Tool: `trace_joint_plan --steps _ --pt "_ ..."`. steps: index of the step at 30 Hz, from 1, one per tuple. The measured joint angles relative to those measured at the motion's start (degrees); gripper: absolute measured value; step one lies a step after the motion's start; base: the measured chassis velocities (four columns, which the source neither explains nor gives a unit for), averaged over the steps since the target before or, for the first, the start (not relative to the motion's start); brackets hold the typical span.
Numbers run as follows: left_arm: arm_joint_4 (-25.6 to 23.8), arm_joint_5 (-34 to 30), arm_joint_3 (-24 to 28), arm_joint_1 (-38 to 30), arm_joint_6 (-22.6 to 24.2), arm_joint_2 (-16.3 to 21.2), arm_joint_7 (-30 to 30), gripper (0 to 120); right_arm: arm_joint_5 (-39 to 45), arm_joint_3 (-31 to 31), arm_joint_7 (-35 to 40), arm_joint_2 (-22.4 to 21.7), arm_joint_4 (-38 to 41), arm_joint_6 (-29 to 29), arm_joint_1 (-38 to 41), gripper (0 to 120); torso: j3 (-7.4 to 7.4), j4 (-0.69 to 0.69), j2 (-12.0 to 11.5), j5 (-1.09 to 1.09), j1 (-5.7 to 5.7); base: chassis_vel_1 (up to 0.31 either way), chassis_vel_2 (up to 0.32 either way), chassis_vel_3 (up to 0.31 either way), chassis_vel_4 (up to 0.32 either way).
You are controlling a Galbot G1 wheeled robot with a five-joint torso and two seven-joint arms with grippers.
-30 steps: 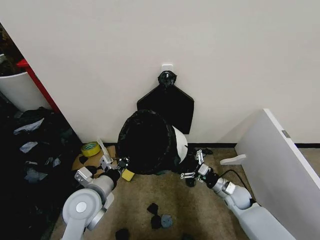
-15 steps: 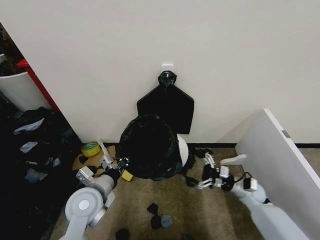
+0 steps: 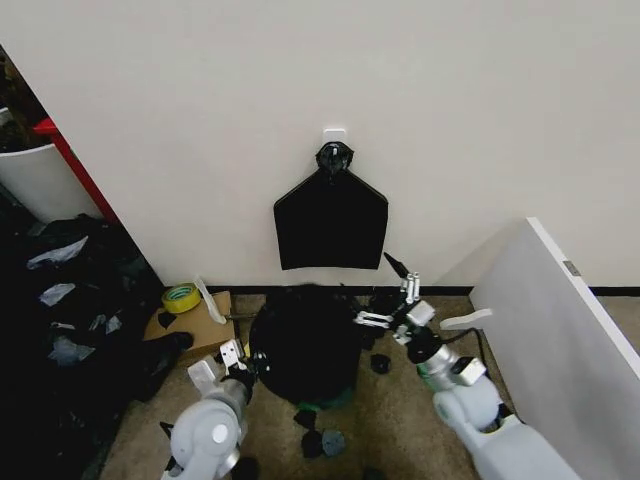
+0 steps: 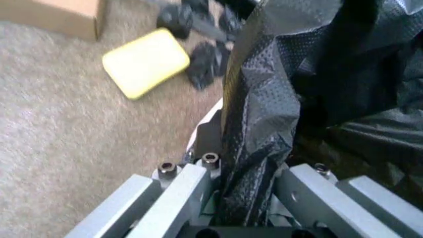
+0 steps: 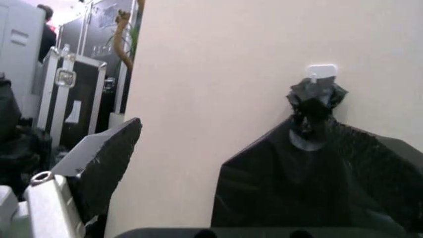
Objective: Place the garbage bag over the trash bin.
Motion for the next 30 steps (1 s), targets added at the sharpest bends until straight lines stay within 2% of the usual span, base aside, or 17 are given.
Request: trace_joint_plan --steps 7,12,15,18,22,25,27,30 --pt "3.0 2.2 2.6 -0.6 -0.2 -1.1 0.6 1 -1.3 -0.2 0.4 0.4 -0.5 0.6 -0.7 100 -0.01 0.0 0.0 0.03 -0.01 0.0 0.0 0.0 0.0" --pt "3.1 3.2 3.4 -0.5 -0.2 -1.2 0.5 2 -1.2 -0.2 0.4 0.5 -0.6 0.7 -0.8 100 -0.01 -0.01 0.0 0.02 -0.01 0.0 0.0 0.0 0.0" --pt "1.6 3.8 3.7 0.0 -0.2 -0.7 0.4 16 -1.1 -0.1 0.4 0.4 -0.8 0.7 -0.7 100 0.0 -0.01 0.0 0.02 0.0 0.0 0.0 0.0 0.0" --pt "0.5 4.0 3.7 0.5 -0.6 -0.4 0.6 23 -0.9 0.0 0.4 0.4 -0.9 0.7 -0.7 100 0.01 -0.02 0.0 0.0 0.0 0.0 0.0 0.0 0.0" --pt "-2.6 4.8 3.3 1.5 -1.5 0.2 1.1 41 -0.8 0.0 0.5 0.5 -1.1 0.7 -0.7 100 0.01 -0.03 0.0 0.0 0.0 0.0 0.0 0.0 0.0" --pt "-4.8 5.7 2.7 2.2 -2.0 0.6 1.1 53 -0.7 0.1 0.6 0.6 -1.2 0.7 -0.8 100 0.01 -0.01 0.0 -0.01 0.0 0.0 0.0 0.0 0.0" --pt "-5.4 6.1 2.4 2.5 -2.1 0.8 1.1 56 -0.6 0.1 0.7 0.6 -1.2 0.7 -0.8 100 0.01 -0.02 0.0 0.0 0.0 0.0 0.0 0.0 0.0" --pt "-7.7 7.2 1.7 3.5 -2.5 1.3 1.1 69 -0.5 0.2 1.9 0.6 -1.0 0.5 -1.1 100 0.01 -0.02 0.0 -0.01 0.0 0.0 0.0 0.0 0.0"
